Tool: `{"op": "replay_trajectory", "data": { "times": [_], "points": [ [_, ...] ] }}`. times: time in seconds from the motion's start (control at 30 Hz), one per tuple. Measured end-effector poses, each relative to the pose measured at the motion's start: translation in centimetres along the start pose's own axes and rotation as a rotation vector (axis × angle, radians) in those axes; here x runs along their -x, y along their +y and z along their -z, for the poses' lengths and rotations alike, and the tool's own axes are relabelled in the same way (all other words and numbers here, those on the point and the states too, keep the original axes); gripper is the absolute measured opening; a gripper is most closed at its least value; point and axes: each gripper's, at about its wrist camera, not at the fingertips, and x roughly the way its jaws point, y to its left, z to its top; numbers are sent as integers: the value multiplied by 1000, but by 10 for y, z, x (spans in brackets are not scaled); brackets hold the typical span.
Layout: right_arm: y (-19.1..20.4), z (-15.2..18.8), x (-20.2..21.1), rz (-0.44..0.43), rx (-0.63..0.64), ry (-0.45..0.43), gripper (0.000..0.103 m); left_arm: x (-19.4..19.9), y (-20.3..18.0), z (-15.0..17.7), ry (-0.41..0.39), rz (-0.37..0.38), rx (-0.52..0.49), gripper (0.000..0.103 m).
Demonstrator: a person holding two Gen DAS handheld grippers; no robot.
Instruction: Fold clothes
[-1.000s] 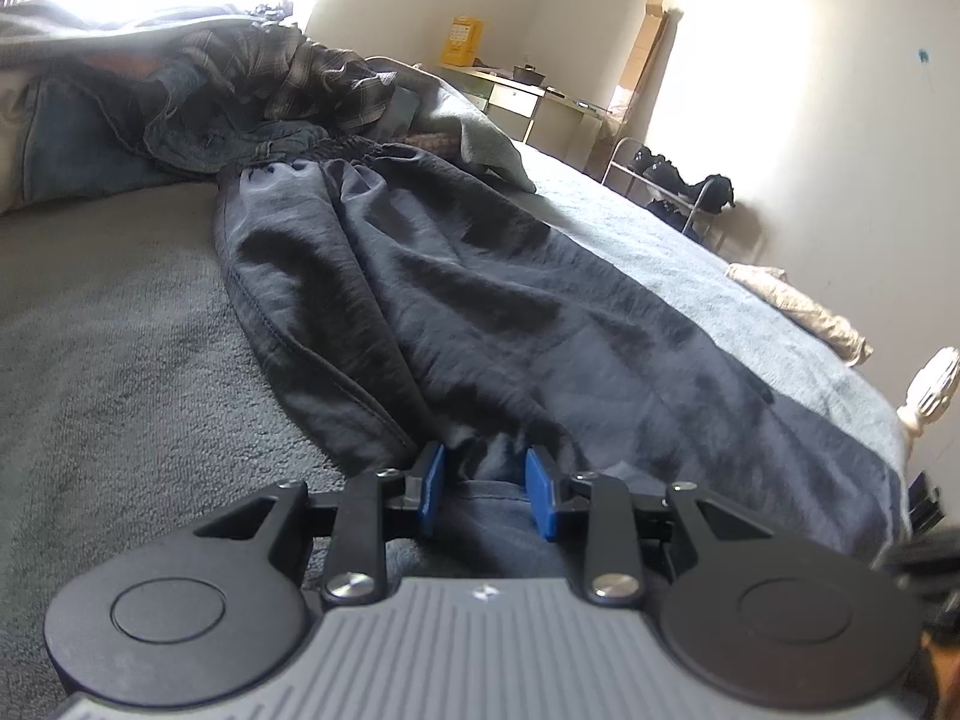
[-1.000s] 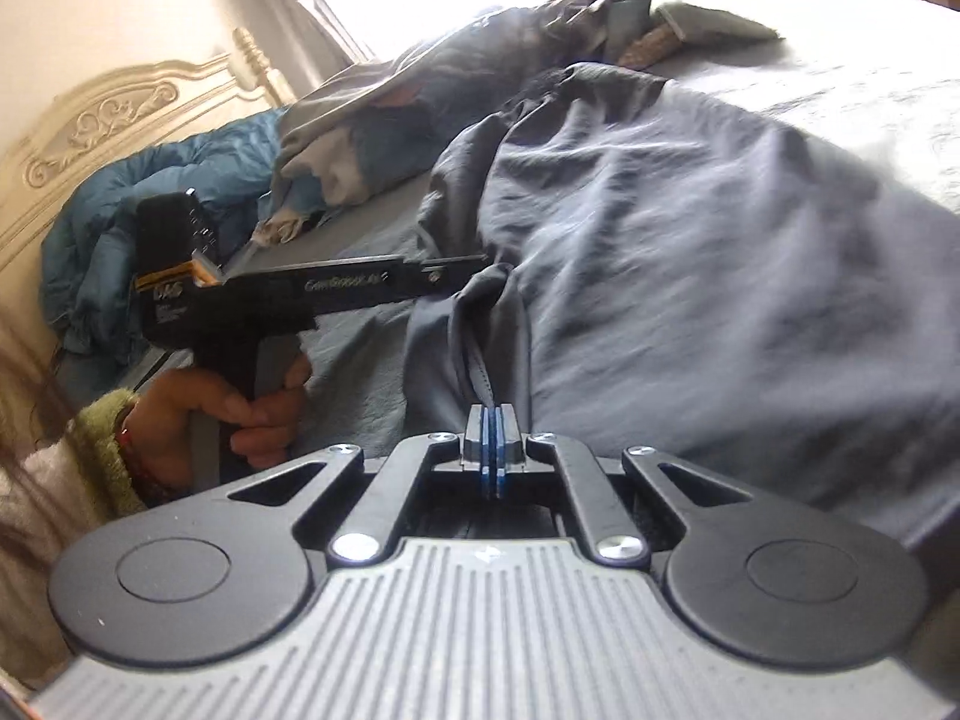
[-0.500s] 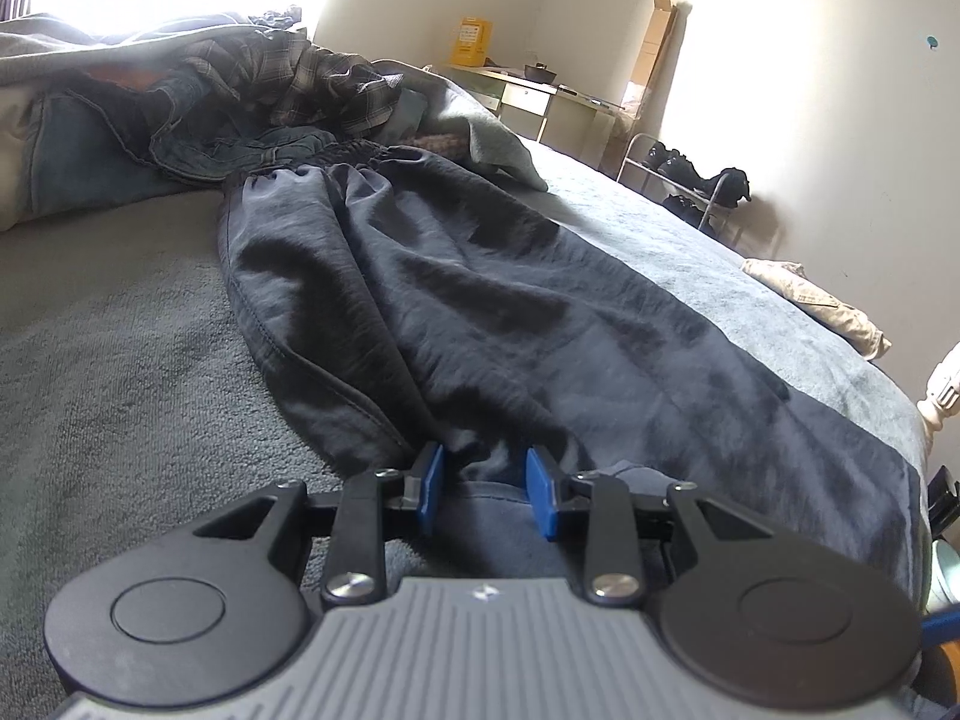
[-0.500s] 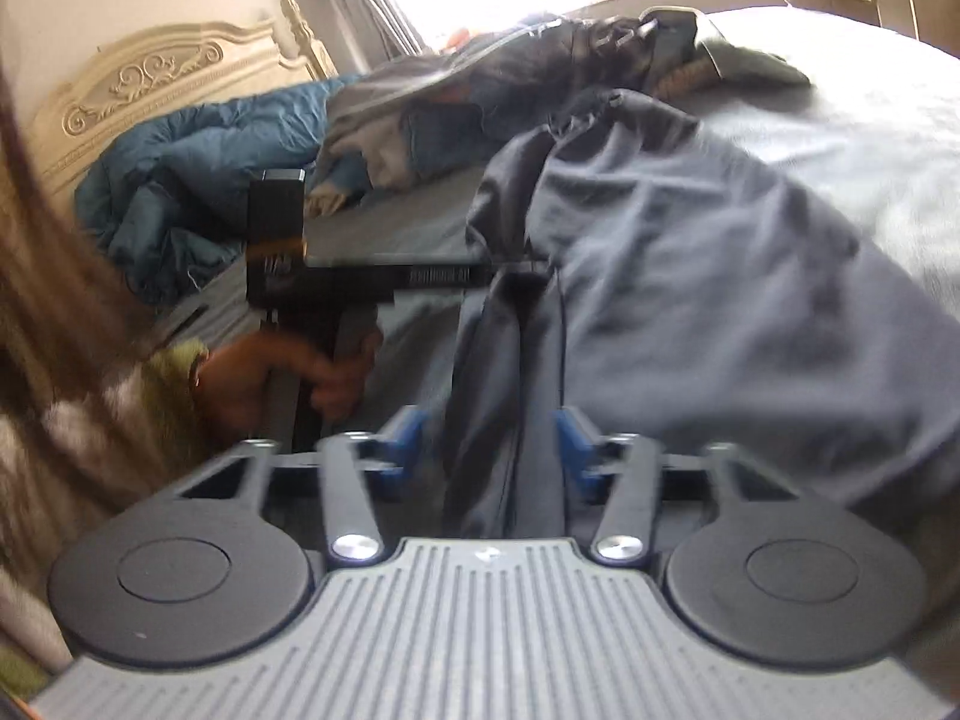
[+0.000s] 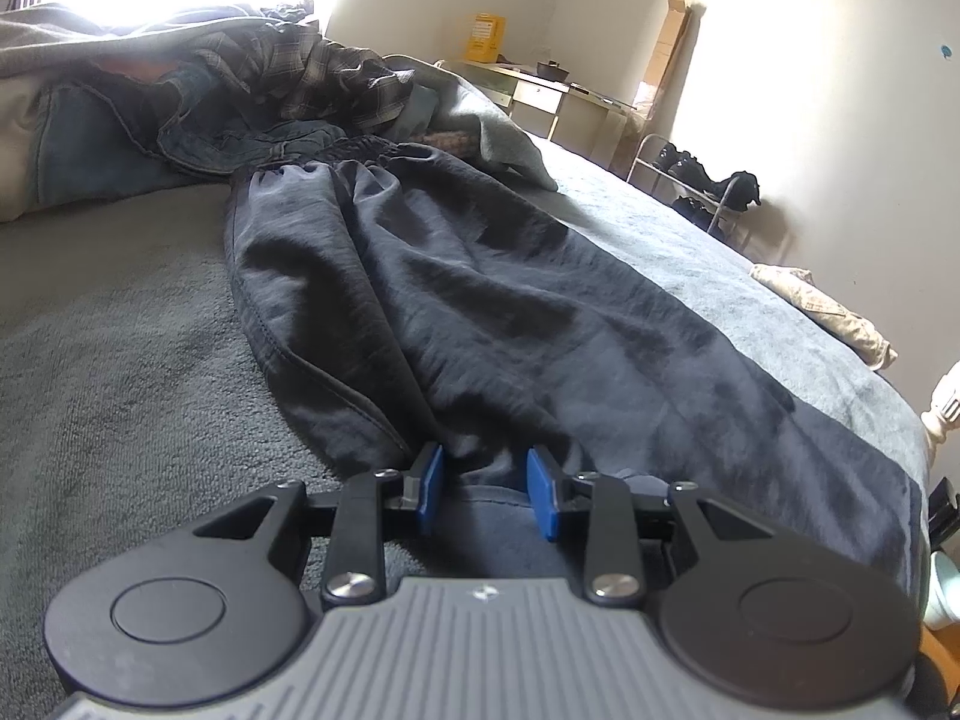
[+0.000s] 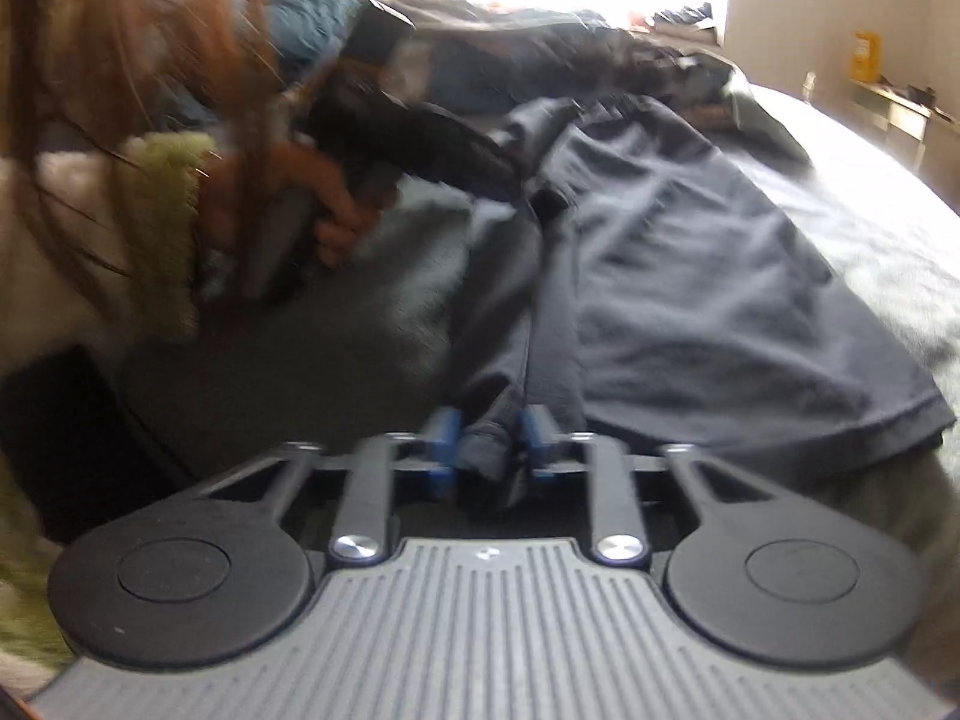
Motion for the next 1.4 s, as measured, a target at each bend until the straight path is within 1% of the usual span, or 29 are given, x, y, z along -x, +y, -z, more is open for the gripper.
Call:
{"op": "replay_trajectory", "data": {
  "times": [0.03, 0.1, 0.2, 0.27, 0.37, 0.43, 0.47, 0.53, 0.63, 0.73, 0.77, 0.83, 0.87, 0.97, 1.1, 1.17, 1.3, 1.33, 1.4],
  "points": [
    [-5, 0, 2, -10, -40, -16, 4, 0, 0, -1, -1, -1, 7, 32],
    [-16, 1, 8, -36, -131, -63, 3, -1, 0, -2, -5, -3, 20, 33],
    [-33, 6, 14, -41, -259, -107, 3, -3, -2, -3, -12, -11, 20, 34],
    [-45, 15, 13, -59, -361, -108, 3, -4, -5, -4, -17, -19, 10, 35],
    [-62, 31, 3, -84, -509, -85, 3, 2, -7, -6, -39, -41, -4, 36],
    [-68, 37, -1, -102, -578, -82, 3, 16, -8, -7, -85, -61, -17, 39],
    [-69, 38, -1, -105, -593, -85, 3, 24, -8, -7, -114, -73, -27, 40],
    [-69, 39, -2, -105, -596, -87, 3, 44, -12, -4, -166, -98, -61, 40],
    [-70, 40, -3, -110, -601, -89, 3, 68, -27, 9, -184, -76, -160, 40],
    [-72, 42, -4, -117, -610, -91, 3, 70, -53, 29, -125, -38, -316, 40],
    [-72, 42, -4, -118, -612, -93, 3, 65, -63, 35, -99, -46, -360, 39],
    [-74, 43, -4, -122, -620, -95, 3, 53, -79, 44, -64, -75, -416, 39],
    [-74, 43, -4, -123, -624, -96, 3, 47, -84, 47, -60, -75, -419, 39],
    [-75, 44, -3, -125, -629, -100, 3, 28, -88, 50, -24, -57, -371, 39],
    [-74, 43, 6, -123, -595, -105, 5, 22, -88, 51, -31, -63, -358, 38],
    [-71, 36, 17, -97, -526, -119, 7, 22, -88, 52, -31, -58, -363, 38],
    [-55, 16, 39, -60, -343, -222, 7, 22, -86, 53, -33, -50, -358, 38],
    [-49, 11, 38, -64, -297, -236, 7, 22, -86, 52, -32, -49, -358, 38],
    [-40, 5, 26, -65, -237, -221, 7, 20, -85, 48, -31, -45, -363, 38]
  ]
}}
